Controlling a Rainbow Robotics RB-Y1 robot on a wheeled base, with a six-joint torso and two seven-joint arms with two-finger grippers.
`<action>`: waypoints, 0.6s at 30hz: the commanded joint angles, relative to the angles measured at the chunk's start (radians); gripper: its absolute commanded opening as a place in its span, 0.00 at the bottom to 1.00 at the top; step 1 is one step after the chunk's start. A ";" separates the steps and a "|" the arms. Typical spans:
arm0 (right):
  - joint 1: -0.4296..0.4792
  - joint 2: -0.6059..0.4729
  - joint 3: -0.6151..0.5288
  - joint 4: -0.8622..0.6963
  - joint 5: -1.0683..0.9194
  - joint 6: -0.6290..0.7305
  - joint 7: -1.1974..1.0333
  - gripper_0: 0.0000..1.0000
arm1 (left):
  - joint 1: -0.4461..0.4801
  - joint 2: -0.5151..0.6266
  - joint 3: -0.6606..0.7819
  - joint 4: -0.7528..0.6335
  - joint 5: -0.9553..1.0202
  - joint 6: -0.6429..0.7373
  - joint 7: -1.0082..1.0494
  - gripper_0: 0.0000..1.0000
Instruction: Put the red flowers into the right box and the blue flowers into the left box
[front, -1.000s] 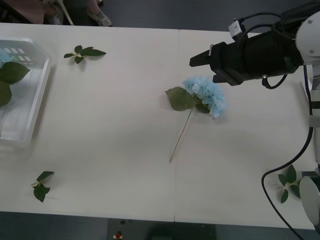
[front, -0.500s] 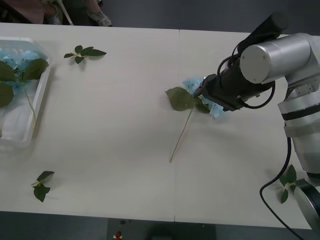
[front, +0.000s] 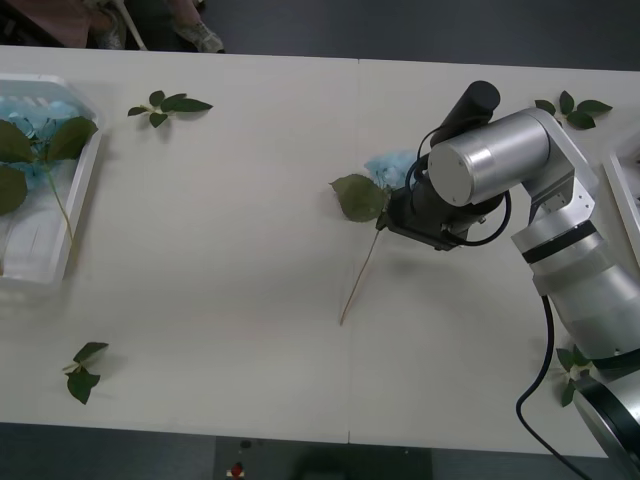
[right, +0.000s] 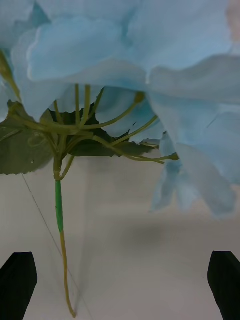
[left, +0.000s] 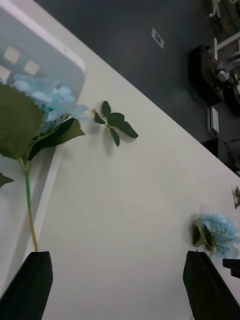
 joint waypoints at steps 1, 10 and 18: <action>-0.016 0.048 0.005 0.021 0.030 -0.036 -0.024 1.00 | -0.078 0.098 0.063 -0.095 -0.049 0.081 -0.023 1.00; -0.018 0.122 0.025 0.095 0.157 -0.076 -0.020 1.00 | -0.075 -0.117 0.023 -0.380 -0.347 0.037 -0.023 1.00; -0.018 0.131 0.073 0.112 0.185 -0.090 -0.030 1.00 | -0.001 -0.357 -0.104 -0.687 -0.627 -0.019 -0.012 1.00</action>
